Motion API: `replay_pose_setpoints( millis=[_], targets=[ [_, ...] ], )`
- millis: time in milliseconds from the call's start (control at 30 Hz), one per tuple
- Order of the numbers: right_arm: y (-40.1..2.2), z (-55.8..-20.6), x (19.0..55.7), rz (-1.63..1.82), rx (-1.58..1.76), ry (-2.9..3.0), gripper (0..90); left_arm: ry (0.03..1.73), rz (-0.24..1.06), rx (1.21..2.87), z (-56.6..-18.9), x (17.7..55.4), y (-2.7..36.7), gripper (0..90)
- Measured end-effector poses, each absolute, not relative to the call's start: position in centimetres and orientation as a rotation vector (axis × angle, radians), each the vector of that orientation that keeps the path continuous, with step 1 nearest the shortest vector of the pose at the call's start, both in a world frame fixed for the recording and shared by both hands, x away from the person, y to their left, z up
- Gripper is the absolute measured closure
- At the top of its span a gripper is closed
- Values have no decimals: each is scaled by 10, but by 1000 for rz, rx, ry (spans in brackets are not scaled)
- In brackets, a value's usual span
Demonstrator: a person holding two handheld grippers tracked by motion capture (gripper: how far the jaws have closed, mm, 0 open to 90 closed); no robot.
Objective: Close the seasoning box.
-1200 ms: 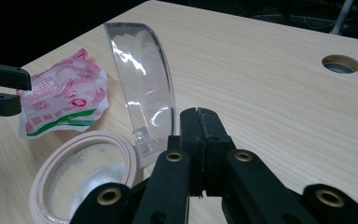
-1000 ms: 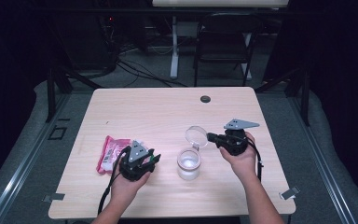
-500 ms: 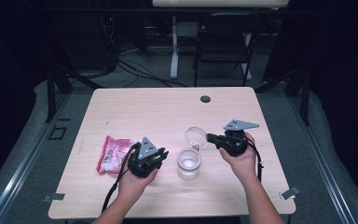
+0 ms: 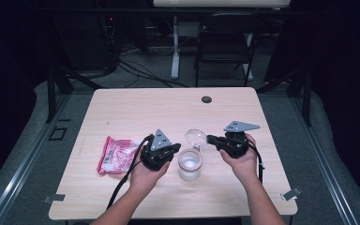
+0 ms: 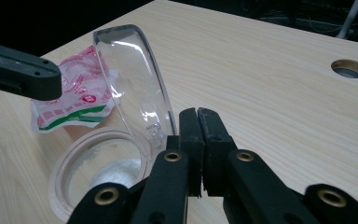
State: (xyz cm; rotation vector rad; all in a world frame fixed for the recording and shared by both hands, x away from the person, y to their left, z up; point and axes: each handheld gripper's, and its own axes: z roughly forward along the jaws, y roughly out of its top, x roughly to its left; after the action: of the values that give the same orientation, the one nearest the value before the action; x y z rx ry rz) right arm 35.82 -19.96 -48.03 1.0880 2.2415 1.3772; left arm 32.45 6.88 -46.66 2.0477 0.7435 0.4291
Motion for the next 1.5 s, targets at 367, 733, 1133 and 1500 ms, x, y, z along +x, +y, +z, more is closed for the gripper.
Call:
replay_pose_setpoints(
  millis=[367, 733, 1133, 1500],
  targets=[
    [-197, -479, 355, 1401, 1068, 2246, 883, 750, 380, 2042, -464, 330, 61, 900],
    [-192, -480, 353, 1399, 1041, 2262, 883, 738, 390, 2047, -460, 329, 59, 900],
    [-190, -478, 350, 1403, 1023, 2272, 878, 731, 373, 2054, -466, 321, 60, 900],
    [-183, -480, 345, 1395, 978, 2301, 876, 739, 344, 2069, -480, 313, 66, 900]
  ],
)
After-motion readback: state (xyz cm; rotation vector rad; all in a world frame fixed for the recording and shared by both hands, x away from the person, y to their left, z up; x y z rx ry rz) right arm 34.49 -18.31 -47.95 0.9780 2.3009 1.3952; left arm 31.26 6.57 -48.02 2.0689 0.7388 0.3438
